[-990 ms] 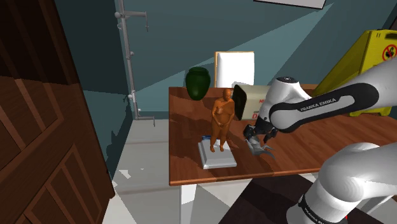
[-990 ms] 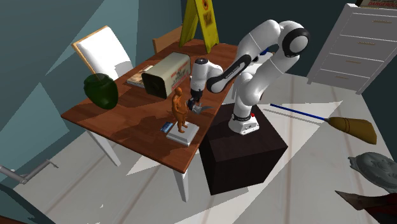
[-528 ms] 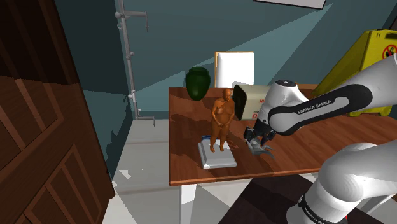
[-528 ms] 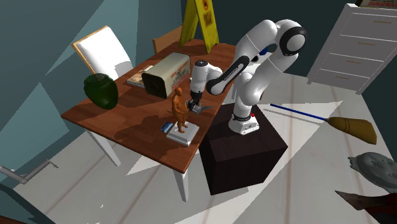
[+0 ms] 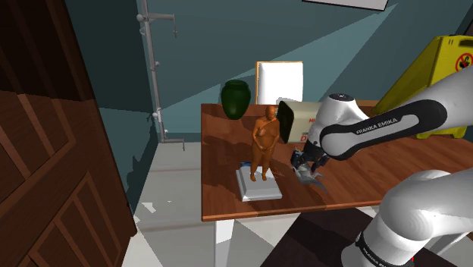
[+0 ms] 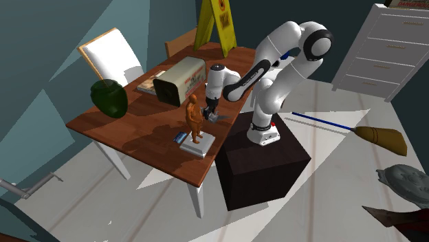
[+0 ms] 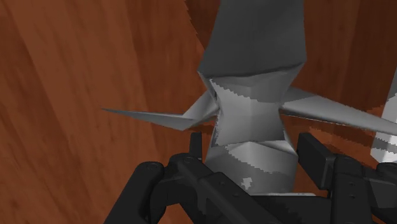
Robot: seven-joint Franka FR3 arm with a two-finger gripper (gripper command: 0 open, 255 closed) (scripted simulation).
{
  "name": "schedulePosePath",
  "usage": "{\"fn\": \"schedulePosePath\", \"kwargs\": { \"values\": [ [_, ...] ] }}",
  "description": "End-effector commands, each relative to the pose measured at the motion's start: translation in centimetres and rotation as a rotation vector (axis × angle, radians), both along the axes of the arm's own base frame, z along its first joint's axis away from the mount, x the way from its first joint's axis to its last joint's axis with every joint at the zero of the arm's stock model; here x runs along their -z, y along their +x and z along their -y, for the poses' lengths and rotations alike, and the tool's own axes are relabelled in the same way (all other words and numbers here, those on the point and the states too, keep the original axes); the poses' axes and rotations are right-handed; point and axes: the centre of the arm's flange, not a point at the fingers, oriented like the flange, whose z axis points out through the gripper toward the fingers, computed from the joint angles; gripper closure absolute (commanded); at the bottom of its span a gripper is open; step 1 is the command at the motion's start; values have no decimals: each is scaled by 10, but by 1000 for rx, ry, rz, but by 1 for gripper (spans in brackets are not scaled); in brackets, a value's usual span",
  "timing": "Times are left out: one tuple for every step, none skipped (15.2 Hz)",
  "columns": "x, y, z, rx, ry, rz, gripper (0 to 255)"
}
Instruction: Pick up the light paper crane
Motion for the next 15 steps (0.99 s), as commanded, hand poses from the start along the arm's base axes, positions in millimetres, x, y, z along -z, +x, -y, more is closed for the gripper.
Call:
{"fn": "schedulePosePath", "kwargs": {
  "values": [
    [-9, 0, 0, 0, 0, -1, 255],
    [-14, 0, 0, 0, 0, -1, 255],
    [-19, 0, 0, 0, 0, -1, 255],
    [-25, 0, 0, 0, 0, -1, 255],
    [-30, 0, 0, 0, 0, -1, 255],
    [-35, 0, 0, 0, 0, -1, 255],
    [-41, 0, 0, 0, 0, -1, 255],
    [-46, 0, 0, 0, 0, -1, 255],
    [-51, 0, 0, 0, 0, -1, 255],
    [-56, 0, 0, 0, 0, -1, 255],
    [-62, 0, 0, 0, 0, -1, 255],
    [-67, 0, 0, 0, 0, -1, 255],
    [-72, 0, 0, 0, 0, -1, 255],
    [-73, 0, 0, 0, 0, -1, 255],
    [-73, 0, 0, 0, 0, -1, 255]
  ]
}}
